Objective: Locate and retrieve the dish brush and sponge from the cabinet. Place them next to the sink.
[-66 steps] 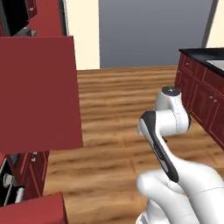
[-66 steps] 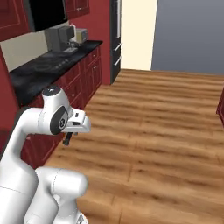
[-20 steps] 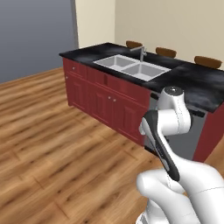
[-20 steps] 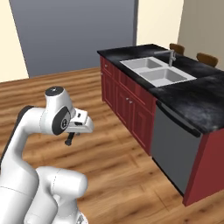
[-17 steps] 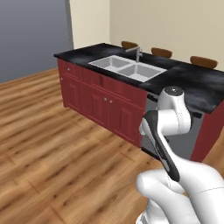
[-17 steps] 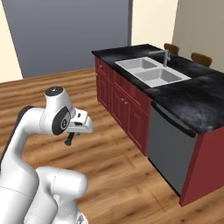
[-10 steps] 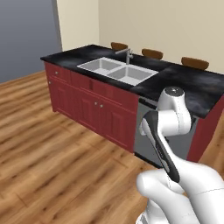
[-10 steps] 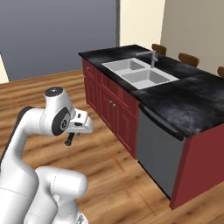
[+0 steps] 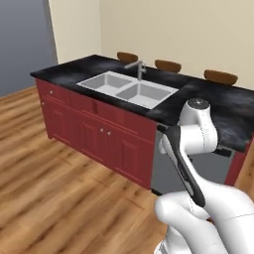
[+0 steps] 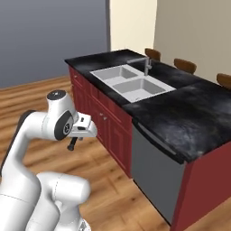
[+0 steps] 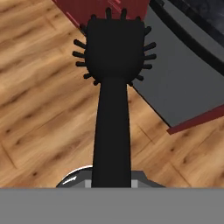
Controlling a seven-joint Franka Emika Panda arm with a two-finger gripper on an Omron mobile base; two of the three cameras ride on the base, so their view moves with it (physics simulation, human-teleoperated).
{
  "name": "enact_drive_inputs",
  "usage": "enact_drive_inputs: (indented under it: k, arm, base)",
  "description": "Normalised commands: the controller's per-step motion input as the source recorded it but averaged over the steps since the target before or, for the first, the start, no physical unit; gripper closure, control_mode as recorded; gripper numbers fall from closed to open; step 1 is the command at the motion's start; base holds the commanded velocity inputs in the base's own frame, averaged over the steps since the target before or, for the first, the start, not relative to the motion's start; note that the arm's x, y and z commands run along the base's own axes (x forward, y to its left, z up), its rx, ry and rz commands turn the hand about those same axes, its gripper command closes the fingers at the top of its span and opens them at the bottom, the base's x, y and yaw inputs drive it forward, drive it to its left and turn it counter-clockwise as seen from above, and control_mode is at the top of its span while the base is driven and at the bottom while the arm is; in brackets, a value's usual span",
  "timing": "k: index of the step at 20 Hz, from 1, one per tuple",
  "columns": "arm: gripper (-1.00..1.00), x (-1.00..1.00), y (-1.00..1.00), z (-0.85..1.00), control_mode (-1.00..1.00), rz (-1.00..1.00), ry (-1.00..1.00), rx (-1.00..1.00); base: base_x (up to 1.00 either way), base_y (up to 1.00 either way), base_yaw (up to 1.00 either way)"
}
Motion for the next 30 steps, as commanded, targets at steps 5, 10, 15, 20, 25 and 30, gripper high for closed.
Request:
enact_drive_inputs:
  k: [5,10,15,20,25,30]
  arm:
    - [1.00,0.00,0.00,0.00,1.00,0.00,0.00,0.00]
    - [1.00,0.00,0.00,0.00,1.00,0.00,0.00,0.00]
    - [1.00,0.00,0.00,0.00,1.00,0.00,0.00,0.00]
    - [1.00,0.00,0.00,0.00,1.00,0.00,0.00,0.00]
    - [1.00,0.00,0.00,0.00,1.00,0.00,0.00,0.00]
    - [1.00,0.00,0.00,0.00,1.00,0.00,0.00,0.00]
  base:
    - [0.90,0.33,-0.18]
    - [0.52,0.35,-0.34]
    - [0.21,0.09,-0.43]
    - [0.20,0.03,-0.45]
    - [0.28,0.16,-0.43]
    - [0.52,0.35,-0.35]
